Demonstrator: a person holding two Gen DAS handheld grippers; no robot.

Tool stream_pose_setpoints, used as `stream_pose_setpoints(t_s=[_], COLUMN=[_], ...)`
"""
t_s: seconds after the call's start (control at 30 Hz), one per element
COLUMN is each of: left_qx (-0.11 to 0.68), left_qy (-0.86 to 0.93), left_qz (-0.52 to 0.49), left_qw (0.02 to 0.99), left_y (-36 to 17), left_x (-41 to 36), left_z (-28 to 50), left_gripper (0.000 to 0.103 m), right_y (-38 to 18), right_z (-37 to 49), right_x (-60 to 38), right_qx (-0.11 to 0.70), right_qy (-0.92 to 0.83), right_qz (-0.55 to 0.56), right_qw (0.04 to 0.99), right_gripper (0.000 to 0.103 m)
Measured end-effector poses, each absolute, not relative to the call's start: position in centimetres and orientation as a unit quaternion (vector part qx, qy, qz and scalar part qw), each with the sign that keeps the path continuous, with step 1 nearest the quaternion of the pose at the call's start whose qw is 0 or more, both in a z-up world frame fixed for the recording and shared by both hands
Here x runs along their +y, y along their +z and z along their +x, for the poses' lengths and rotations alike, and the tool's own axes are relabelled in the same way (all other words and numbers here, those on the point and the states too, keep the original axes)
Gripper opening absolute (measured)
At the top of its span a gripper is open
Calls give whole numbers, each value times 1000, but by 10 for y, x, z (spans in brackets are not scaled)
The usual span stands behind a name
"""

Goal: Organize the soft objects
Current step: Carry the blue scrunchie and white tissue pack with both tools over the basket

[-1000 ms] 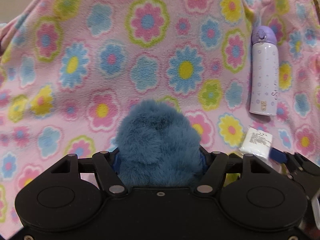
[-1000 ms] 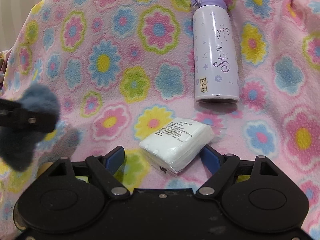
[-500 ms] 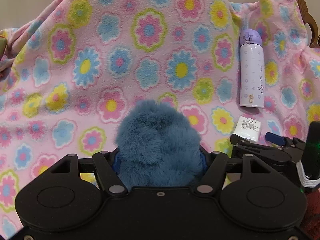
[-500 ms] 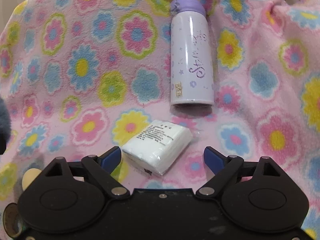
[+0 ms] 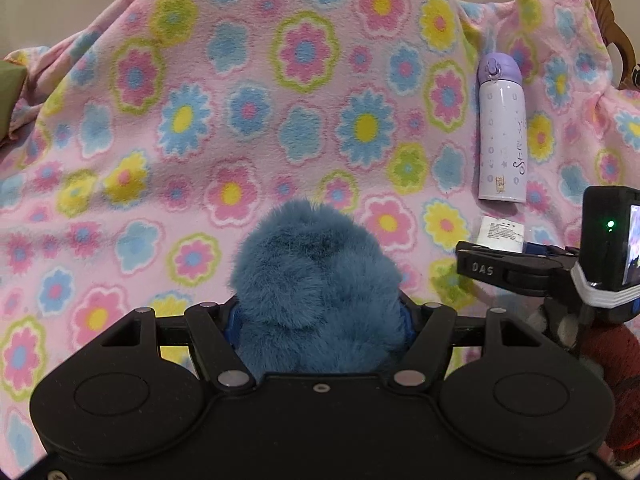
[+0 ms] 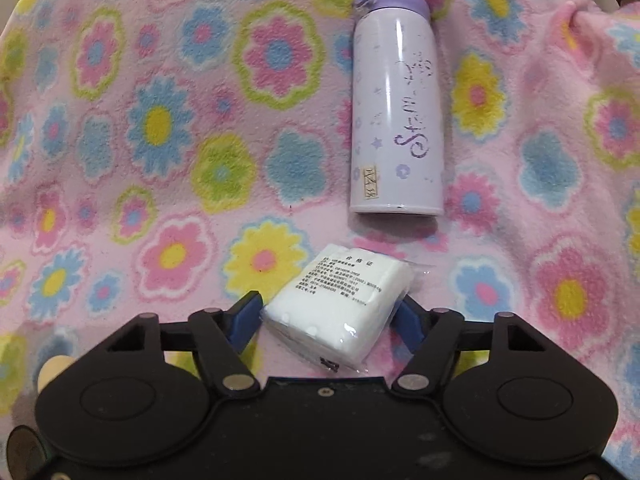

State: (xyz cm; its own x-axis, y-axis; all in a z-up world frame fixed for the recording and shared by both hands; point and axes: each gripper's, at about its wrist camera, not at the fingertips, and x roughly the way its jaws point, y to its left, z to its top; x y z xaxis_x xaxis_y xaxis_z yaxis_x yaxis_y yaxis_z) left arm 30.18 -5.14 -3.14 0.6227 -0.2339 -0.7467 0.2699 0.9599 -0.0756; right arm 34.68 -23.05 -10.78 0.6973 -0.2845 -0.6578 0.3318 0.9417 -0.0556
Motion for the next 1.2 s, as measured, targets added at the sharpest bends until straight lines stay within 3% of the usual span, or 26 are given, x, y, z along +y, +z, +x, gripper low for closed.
stream_pose_setpoints(t_s=[0.23,0.87,1.2], left_qx=[413,384,396], left_qy=[-133,-115,-115], left_qz=[17,8,-25], left_qw=[901,916,911], left_y=[-24,20,19], left_x=[-45,-17,-13], left_z=[280,162,99], left_gripper=[63,63,63], right_y=[-87,-7,4], right_z=[312,128,49], right_x=[-238,-176,-144], right_qx=[338,271,255], right_qy=[-165,-58,-19], right_qz=[84,87,91], right_qw=[923,957,962], right_gripper=[66,66,66])
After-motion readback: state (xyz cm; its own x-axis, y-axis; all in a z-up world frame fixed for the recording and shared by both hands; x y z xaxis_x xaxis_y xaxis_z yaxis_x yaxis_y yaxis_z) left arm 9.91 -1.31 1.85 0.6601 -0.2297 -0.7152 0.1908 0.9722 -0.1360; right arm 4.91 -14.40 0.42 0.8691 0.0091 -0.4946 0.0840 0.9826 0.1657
